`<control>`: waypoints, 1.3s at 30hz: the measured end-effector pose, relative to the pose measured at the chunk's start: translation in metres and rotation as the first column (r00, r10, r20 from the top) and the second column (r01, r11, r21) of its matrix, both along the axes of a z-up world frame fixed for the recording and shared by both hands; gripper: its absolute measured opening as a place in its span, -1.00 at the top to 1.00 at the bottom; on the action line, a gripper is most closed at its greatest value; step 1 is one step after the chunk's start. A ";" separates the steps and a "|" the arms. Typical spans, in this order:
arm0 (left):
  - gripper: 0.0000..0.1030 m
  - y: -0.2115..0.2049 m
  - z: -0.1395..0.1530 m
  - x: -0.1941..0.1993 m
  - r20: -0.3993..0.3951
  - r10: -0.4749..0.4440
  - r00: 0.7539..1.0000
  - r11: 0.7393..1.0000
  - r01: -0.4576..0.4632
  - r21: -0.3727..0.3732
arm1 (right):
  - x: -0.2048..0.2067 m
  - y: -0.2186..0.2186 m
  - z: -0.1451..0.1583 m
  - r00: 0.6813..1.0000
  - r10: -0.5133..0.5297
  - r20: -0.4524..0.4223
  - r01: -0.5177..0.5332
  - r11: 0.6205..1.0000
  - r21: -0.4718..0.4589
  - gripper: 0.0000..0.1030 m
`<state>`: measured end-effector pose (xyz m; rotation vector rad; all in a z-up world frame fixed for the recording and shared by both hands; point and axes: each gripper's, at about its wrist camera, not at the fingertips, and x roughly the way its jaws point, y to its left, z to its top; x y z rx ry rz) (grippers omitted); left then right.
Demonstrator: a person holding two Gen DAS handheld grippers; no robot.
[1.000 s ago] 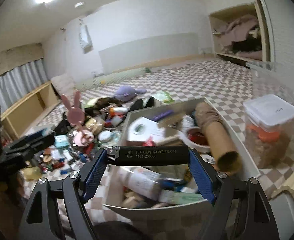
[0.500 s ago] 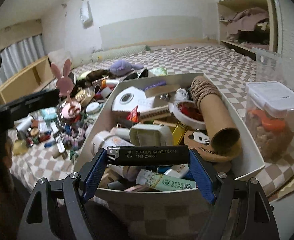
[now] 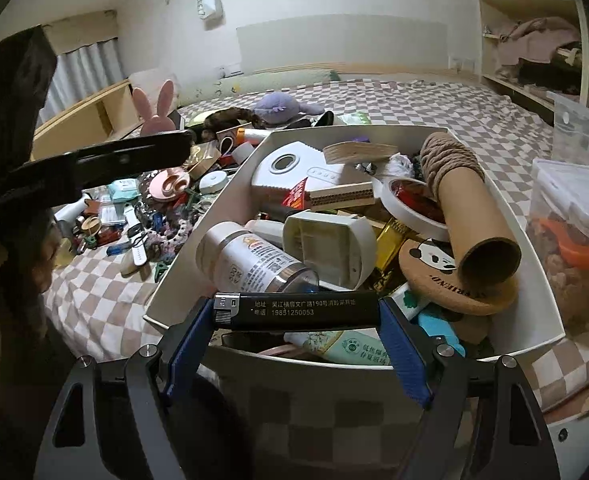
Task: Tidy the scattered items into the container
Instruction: 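Carry the light blue and black lighters over the SHOES box with both grippers, then open both grippers to drop the two lighters into the box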
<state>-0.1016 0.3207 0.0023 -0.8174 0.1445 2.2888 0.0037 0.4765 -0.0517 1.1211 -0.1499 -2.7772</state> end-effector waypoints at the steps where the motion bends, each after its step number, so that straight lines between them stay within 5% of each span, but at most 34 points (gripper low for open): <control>1: -0.60 0.002 0.000 -0.001 0.003 -0.003 1.000 1.000 0.003 0.001 | 0.000 0.000 0.000 1.000 -0.001 -0.002 0.001 1.000 -0.002 -0.59; 12: -0.60 0.021 -0.007 -0.015 0.079 -0.037 0.996 0.999 0.036 0.012 | 0.001 0.006 0.000 1.000 -0.020 -0.009 0.020 0.999 -0.044 -0.59; 27: -0.60 0.050 -0.042 -0.026 0.194 -0.101 0.976 0.990 0.118 -0.079 | -0.003 0.005 -0.002 1.000 -0.013 -0.008 0.012 0.998 -0.062 -0.59; 31: -0.84 0.052 -0.048 -0.024 0.216 -0.114 0.970 0.988 0.134 -0.080 | -0.004 0.005 -0.002 1.000 -0.013 -0.006 0.013 0.998 -0.063 -0.59; 39: -0.92 0.050 -0.045 -0.022 0.207 -0.106 0.973 0.989 0.125 -0.084 | -0.004 0.002 0.000 1.000 -0.006 0.004 0.006 0.999 -0.053 -0.59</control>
